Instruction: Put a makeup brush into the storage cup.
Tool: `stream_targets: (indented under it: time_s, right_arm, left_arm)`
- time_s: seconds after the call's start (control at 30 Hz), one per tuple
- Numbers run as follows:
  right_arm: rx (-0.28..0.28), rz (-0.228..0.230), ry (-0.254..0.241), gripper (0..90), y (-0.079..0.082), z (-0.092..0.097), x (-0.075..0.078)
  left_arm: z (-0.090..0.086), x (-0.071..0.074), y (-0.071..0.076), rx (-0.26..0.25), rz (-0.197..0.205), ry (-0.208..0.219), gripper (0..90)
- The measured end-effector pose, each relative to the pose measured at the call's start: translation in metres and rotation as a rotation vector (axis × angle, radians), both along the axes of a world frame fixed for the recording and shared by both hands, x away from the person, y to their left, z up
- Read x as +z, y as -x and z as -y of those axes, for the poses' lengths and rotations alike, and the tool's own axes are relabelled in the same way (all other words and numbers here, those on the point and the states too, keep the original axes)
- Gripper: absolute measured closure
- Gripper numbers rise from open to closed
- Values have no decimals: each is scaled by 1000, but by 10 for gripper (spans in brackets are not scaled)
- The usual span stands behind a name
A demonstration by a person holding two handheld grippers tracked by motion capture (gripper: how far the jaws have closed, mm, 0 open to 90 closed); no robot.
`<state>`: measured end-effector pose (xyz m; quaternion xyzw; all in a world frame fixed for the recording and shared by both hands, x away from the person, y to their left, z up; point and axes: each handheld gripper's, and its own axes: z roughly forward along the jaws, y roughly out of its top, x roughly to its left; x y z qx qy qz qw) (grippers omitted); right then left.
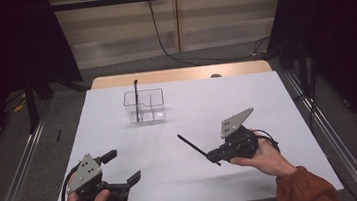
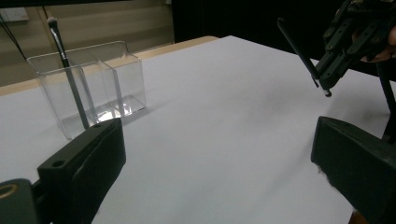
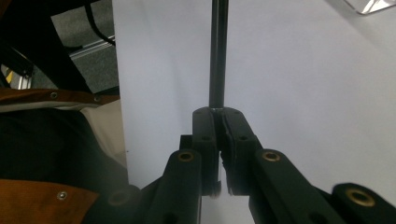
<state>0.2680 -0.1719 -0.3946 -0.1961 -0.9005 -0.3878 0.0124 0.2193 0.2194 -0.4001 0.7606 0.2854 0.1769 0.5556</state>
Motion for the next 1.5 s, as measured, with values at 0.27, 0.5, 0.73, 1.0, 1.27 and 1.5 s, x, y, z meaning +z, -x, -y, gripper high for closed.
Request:
stream_targets:
  time_s: [0.27, 0.5, 0.73, 1.0, 1.27, 1.5]
  right_arm:
    - [60, 1, 58, 846, -2, -15, 4]
    - [101, -3, 121, 846, -6, -23, 6]
    - [129, -22, 207, 845, -7, -33, 9]
    - [174, -31, 314, 846, -9, -47, 9]
    - [220, -47, 382, 846, -11, -57, 11]
    - [267, -56, 467, 846, -11, -63, 7]
  left_arm:
    - [15, 7, -4, -54, -1, -24, 32]
    - [28, 9, -9, -126, -22, -43, 30]
    - [38, 11, -14, -184, -51, -76, 30]
    - [46, 16, -21, -217, -62, -128, 36]
    - [56, 19, -26, -258, -75, -188, 35]
    - [60, 18, -28, -288, -104, -251, 37]
